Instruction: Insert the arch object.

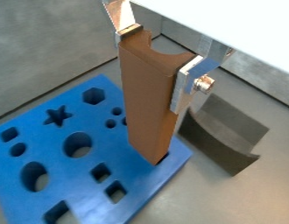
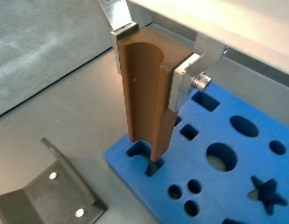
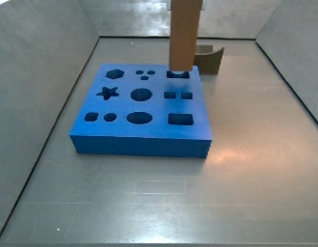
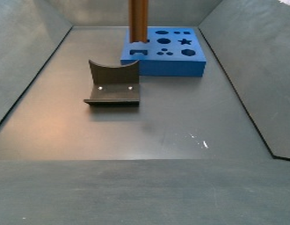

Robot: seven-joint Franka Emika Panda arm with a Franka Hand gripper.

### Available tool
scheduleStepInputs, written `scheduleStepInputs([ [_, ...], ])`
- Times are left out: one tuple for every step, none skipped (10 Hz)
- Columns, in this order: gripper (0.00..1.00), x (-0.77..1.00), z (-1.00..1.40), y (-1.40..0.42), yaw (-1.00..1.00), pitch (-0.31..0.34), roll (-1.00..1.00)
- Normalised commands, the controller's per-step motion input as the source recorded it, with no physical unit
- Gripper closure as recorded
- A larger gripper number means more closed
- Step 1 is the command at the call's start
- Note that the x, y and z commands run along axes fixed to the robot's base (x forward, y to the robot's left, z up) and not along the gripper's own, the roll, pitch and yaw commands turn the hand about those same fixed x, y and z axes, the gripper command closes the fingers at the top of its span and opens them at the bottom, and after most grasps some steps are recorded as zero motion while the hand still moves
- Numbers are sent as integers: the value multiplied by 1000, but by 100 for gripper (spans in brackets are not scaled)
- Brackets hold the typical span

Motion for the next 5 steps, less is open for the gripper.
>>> scheduleStepInputs([
  [100,23,-323,89,-43,-43,30],
  [100,26,-471,0,-80,-40,36],
  [100,26,-429,0,-69,0,33],
  [100,0,-203,34,-43,0,0],
  [100,11,-177,89,0,0,0],
])
